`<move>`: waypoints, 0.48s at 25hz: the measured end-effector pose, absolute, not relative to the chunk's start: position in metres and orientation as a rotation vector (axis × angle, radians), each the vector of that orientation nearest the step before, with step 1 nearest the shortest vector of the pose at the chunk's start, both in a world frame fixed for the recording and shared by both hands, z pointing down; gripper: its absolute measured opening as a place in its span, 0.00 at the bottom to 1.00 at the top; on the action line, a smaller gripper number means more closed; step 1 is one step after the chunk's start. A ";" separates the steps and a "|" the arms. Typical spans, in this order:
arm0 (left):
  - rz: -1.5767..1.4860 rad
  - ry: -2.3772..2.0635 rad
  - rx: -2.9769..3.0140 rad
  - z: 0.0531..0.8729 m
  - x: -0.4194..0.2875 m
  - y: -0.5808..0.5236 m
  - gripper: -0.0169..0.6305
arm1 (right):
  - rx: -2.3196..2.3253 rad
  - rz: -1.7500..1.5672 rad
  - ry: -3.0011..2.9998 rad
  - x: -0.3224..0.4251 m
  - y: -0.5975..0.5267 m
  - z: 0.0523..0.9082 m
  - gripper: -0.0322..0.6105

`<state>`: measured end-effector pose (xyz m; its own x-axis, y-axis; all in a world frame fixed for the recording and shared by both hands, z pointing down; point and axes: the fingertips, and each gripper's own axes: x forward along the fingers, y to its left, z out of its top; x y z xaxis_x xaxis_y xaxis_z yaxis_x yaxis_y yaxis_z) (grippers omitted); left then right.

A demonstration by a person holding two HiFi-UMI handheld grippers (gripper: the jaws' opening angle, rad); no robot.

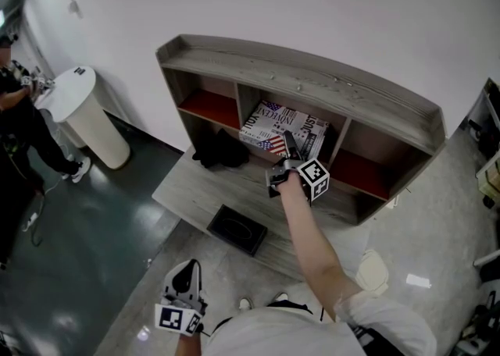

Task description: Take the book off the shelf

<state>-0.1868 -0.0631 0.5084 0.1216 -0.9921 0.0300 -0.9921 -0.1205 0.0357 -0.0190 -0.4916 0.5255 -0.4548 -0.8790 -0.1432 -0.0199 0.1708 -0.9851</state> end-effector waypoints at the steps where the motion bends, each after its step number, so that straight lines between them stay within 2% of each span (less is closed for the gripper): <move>1: -0.005 -2.050 2.314 0.509 -0.188 -0.062 0.05 | -0.867 -1.374 1.675 -0.019 -0.490 0.524 0.59; 2: -0.007 -2.049 2.312 0.510 -0.189 -0.061 0.05 | -0.863 -1.368 1.683 -0.018 -0.487 0.524 0.48; 6: -0.017 -2.040 2.307 0.513 -0.192 -0.057 0.05 | -0.834 -1.371 1.670 -0.017 -0.478 0.526 0.42; 12: -0.035 -2.019 2.310 0.515 -0.196 -0.056 0.05 | -0.801 -1.366 1.672 -0.012 -0.466 0.527 0.39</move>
